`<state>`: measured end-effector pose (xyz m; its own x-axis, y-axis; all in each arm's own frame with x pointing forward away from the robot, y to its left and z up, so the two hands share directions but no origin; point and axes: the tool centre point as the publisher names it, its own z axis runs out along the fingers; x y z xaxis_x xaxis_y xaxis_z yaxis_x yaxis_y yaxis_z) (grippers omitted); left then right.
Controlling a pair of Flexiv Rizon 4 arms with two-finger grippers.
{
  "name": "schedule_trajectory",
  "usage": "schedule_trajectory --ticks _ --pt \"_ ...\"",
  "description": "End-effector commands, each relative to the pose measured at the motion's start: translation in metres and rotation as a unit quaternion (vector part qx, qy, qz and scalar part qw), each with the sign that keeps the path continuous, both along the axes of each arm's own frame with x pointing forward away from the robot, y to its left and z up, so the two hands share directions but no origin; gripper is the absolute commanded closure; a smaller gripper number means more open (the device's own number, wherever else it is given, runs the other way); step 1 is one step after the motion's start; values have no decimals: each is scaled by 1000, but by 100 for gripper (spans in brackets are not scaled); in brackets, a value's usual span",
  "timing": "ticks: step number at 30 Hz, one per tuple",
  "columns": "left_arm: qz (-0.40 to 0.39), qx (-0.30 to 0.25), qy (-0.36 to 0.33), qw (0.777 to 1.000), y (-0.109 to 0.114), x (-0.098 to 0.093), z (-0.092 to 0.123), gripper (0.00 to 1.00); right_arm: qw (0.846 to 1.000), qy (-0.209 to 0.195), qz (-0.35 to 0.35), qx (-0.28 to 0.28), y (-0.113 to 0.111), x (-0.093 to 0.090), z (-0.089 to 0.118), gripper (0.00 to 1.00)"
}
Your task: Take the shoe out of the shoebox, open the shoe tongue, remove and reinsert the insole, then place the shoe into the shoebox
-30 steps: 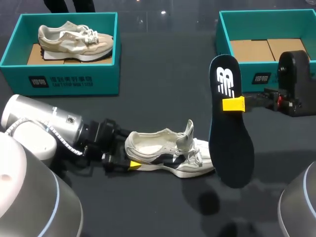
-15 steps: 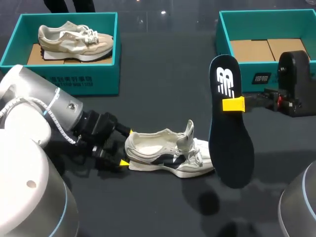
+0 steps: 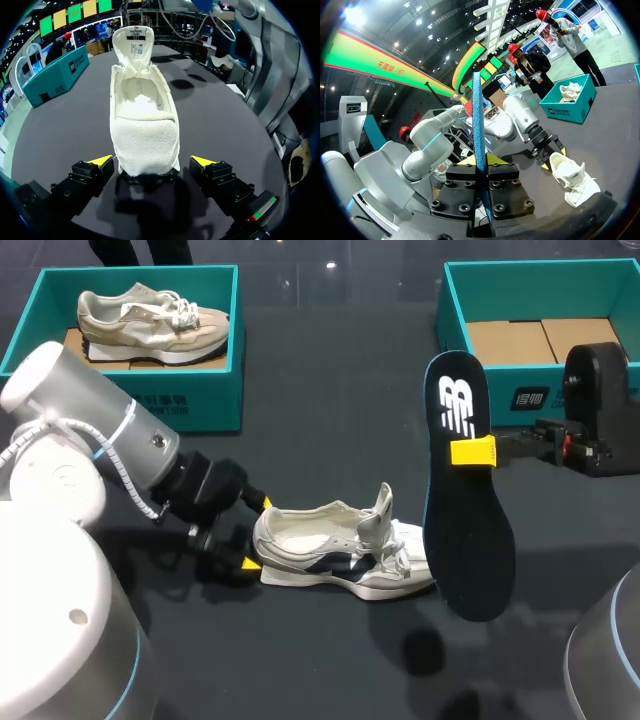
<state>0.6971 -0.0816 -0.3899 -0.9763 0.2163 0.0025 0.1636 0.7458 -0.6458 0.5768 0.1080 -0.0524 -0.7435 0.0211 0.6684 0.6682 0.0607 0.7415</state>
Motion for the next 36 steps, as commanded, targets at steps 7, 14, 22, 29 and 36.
schedule_trajectory --ticks 7,14,22,29,36 --pt "63 186 -20 980 0 4 36 0 1000 -1 -6 0 -1 -7 0 100" --pt "63 186 -20 980 0 4 36 0 1000 -1 -6 0 -1 -7 0 100" --pt "43 205 -10 978 -3 6 37 0 1000 -1 -6 0 -1 -7 0 100" --pt "43 221 -28 974 -10 -1 45 0 1000 -1 -6 0 -1 -7 0 100" --pt "55 238 -45 969 -15 -3 51 0 1000 -1 -6 0 -1 -7 0 100"
